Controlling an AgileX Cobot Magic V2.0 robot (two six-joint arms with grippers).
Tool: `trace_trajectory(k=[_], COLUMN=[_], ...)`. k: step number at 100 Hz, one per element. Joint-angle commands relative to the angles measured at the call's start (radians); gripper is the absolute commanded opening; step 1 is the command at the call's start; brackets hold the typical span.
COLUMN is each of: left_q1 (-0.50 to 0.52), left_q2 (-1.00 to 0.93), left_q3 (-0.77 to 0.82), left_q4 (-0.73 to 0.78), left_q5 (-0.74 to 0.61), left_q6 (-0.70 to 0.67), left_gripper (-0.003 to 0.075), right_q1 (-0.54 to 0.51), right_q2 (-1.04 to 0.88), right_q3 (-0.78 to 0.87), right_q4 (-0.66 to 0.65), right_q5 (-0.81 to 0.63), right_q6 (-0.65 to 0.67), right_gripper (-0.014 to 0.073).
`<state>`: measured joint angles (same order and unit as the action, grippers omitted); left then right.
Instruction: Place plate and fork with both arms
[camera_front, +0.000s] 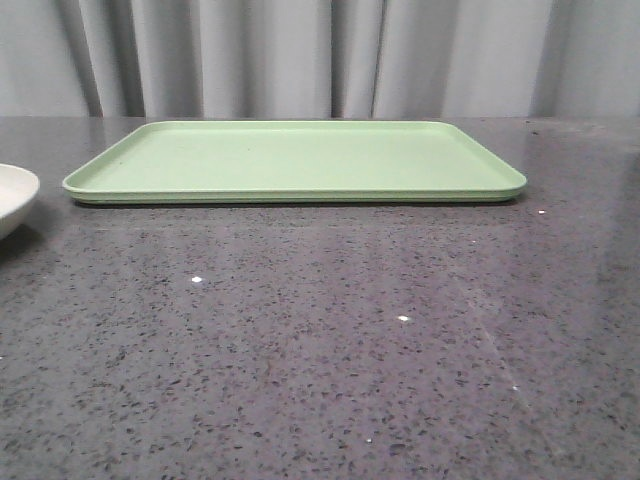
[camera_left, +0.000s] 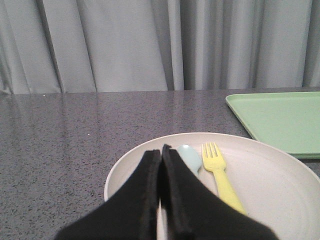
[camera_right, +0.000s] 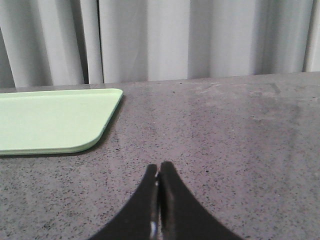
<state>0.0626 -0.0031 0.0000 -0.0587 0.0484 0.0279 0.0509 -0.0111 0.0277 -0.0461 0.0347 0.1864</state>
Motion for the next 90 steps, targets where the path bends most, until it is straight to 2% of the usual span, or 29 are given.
trace_trajectory(k=[1,90], left_q1=[0.002,0.002], left_q2=[-0.031,-0.031], left_q3=[0.012,0.010], left_q4=[-0.009,0.003], left_q5=[-0.082,-0.097], left_q6=[-0.008,-0.008], left_gripper=[-0.0020,-0.0020], right_q1=[-0.005,-0.005], right_q2=[-0.023,-0.023], right_q3=[-0.006,-0.008], right_q4=[-0.011,-0.011], right_q5=[-0.085,-0.110], right_q6=[-0.011,-0.011], right_gripper=[-0.0039,-0.0039])
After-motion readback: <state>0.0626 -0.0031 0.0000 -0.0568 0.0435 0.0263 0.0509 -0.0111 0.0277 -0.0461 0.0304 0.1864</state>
